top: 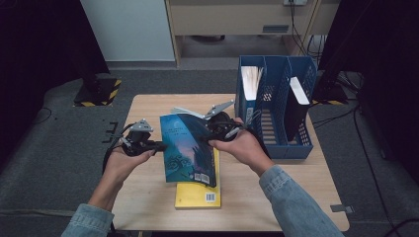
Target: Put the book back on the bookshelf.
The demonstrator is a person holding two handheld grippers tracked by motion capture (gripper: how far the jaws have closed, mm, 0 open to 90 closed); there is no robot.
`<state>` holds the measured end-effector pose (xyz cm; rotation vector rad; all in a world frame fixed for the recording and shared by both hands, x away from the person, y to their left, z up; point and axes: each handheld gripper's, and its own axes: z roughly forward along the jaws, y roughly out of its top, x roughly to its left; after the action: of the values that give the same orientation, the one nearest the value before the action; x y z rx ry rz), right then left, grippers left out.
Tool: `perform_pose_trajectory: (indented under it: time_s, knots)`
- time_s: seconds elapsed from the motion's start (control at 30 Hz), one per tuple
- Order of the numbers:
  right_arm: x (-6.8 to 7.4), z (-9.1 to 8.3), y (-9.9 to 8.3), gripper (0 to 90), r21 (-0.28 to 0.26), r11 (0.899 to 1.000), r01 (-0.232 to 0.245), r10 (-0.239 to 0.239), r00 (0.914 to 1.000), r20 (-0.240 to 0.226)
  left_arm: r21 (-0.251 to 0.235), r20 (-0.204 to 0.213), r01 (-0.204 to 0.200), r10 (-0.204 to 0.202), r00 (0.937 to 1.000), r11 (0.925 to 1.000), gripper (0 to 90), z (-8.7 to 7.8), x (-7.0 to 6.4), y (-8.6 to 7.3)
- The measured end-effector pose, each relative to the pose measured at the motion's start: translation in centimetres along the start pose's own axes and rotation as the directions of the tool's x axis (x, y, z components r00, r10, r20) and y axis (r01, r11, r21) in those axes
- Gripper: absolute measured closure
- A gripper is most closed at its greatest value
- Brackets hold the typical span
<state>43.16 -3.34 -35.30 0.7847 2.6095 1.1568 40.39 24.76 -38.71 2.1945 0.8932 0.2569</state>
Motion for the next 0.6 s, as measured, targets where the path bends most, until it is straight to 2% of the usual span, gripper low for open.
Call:
perform_pose_trajectory:
  time_s: [0.07,0.17,0.27,0.5,0.6]
  knots:
    - [-0.3,-0.5,0.6,65.1,-0.016,1.000,-0.003,0.003,1.0000,0.002,0.000,0.003,-0.006,0.006,1.0000,1.0000,83.4,0.0,-0.1,0.1]
    - [-0.4,-0.9,1.0,65.5,0.006,1.000,0.021,-0.021,0.9997,0.009,-0.003,0.002,-0.007,0.007,1.0000,1.0000,83.4,0.1,-0.1,0.2]
    - [-0.4,-1.0,1.2,66.3,0.002,1.000,0.027,-0.027,0.9995,0.015,-0.008,-0.001,0.000,0.000,1.0000,1.0000,83.4,0.0,0.0,0.4]
    - [-0.9,-1.1,2.1,69.2,-0.036,0.999,0.022,-0.021,0.9985,0.051,-0.008,-0.057,-0.023,0.023,0.9981,0.9997,83.5,0.1,0.5,1.9]
    - [-1.2,-1.2,2.4,69.8,-0.050,0.998,0.027,-0.023,0.9977,0.064,-0.034,-0.064,-0.010,0.008,0.9979,0.9994,83.5,0.3,0.8,2.3]
